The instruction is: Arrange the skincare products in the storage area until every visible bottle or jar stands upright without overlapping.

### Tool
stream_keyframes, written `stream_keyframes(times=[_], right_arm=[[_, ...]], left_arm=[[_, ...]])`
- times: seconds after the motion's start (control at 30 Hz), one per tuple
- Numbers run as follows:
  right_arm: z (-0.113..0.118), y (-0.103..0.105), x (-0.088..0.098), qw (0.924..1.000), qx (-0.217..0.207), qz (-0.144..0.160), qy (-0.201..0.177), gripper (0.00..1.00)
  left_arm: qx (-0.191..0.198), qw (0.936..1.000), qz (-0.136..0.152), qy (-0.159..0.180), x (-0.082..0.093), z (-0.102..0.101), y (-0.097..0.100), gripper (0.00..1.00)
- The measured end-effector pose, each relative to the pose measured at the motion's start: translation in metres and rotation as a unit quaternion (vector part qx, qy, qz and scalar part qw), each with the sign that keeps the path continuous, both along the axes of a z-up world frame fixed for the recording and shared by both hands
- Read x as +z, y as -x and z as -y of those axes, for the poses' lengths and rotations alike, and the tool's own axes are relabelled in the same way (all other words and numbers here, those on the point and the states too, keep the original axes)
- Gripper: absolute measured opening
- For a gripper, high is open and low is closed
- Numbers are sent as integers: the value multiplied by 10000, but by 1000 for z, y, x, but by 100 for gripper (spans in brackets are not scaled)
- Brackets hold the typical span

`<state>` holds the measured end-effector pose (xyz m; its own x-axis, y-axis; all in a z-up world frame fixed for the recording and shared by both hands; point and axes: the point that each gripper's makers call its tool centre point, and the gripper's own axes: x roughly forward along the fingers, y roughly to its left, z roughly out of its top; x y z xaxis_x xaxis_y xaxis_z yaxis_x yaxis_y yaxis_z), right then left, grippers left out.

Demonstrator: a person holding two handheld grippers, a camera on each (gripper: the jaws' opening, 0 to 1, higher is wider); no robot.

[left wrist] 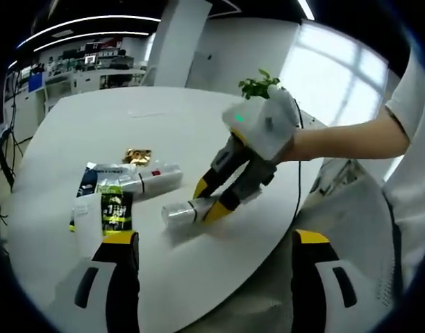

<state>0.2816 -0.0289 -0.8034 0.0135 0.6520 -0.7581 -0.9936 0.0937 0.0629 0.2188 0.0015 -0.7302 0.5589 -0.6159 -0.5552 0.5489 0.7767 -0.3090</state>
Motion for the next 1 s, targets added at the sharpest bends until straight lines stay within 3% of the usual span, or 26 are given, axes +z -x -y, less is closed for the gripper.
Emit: stream_keyframes(times=[0.07, 0.17, 0.33, 0.53, 0.57, 0.63, 0.7, 0.77, 0.93, 1.0], right_arm=[[-2, 2, 15, 9975, -356, -353, -492, 19], [-5, 7, 30, 9879, -688, -834, -1116, 19], [-5, 20, 53, 9717, -939, -1284, -1746, 19], [-7, 24, 83, 9384, -1289, -1782, -2664, 19], [-7, 25, 90, 9312, -1340, -1839, -2846, 19], [-6, 30, 99, 9237, -1321, -1922, -3041, 19], [-3, 33, 104, 9213, -1316, -1919, -3115, 19], [-2, 37, 115, 9117, -1257, -1967, -3381, 19], [0, 51, 137, 8911, -1139, -2184, -3812, 19], [0, 57, 143, 8881, -1067, -2211, -3887, 19]], left_arm=[[15, 9999, 18, 125, 3, 3, 0, 83], [29, 9995, 78, 313, 10, 4, -1, 83], [98, 9966, 210, 794, 25, 7, -4, 82], [78, 9917, 461, 1199, 44, 11, -6, 77], [67, 9910, 490, 1245, 46, 11, -6, 77], [125, 9884, 582, 1396, 54, 12, -8, 77], [234, 9830, 710, 1678, 66, 12, -11, 76], [334, 9787, 872, 1830, 75, 9, -14, 73], [298, 9705, 1143, 2100, 95, 13, -16, 60], [245, 9691, 1172, 2155, 102, 18, -17, 55]])
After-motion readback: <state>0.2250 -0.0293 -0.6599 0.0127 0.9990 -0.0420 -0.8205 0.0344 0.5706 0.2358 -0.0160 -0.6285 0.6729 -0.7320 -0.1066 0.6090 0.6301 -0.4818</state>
